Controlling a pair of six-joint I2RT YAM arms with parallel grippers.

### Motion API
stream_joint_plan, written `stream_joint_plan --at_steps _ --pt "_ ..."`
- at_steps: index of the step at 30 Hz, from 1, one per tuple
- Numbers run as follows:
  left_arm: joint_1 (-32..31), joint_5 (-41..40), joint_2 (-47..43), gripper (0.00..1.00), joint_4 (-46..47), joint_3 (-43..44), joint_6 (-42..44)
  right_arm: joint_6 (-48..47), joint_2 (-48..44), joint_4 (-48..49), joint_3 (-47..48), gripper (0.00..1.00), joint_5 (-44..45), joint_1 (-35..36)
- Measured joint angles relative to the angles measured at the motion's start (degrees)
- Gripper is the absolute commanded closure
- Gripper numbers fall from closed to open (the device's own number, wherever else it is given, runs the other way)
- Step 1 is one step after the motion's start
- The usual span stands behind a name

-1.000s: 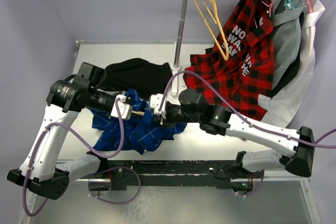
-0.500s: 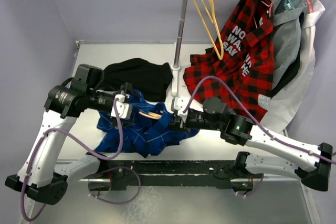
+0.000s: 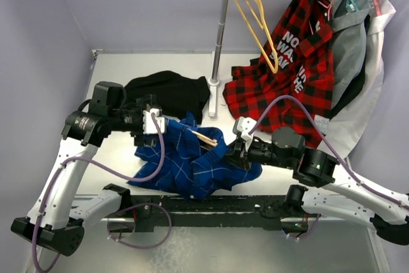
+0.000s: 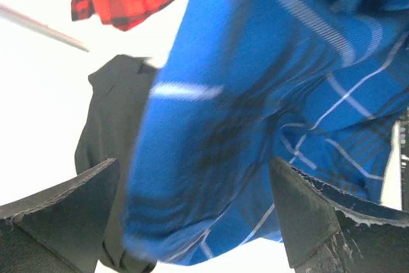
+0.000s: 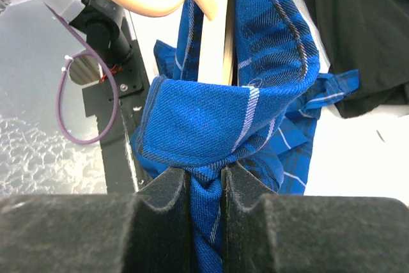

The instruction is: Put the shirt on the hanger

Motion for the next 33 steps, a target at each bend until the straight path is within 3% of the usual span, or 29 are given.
stream_joint_plan --at_steps 8,10,13,14,15,16,33 --pt "8.1 -3.6 2.4 0.0 7.3 -1.4 -2.8 1.7 -2.7 -6.1 1.0 1.0 0.9 0.0" --pt "9.2 -3.2 4.0 0.09 6.6 -1.9 -1.8 1.9 -3.5 -7.5 1.6 1.0 1.1 0.0" --pt "10.7 -1.9 6.8 0.37 3.8 -2.6 0.8 2.1 -5.1 -8.9 2.7 1.0 1.4 0.0" --pt "10.9 -1.6 7.4 0.57 2.9 -2.7 1.5 2.1 -5.4 -9.2 3.1 1.0 1.4 0.0" --pt "11.1 -1.0 8.2 0.88 1.8 -2.8 2.3 2.2 -5.8 -9.7 3.6 1.0 1.4 0.0" --pt "11.3 -0.5 8.8 1.0 0.7 -2.9 3.1 2.3 -6.2 -10.2 4.3 1.0 1.6 0.0" --pt "19.3 4.0 10.3 1.0 -1.4 -3.5 6.4 6.2 -10.2 -20.1 11.5 1.0 3.8 0.0"
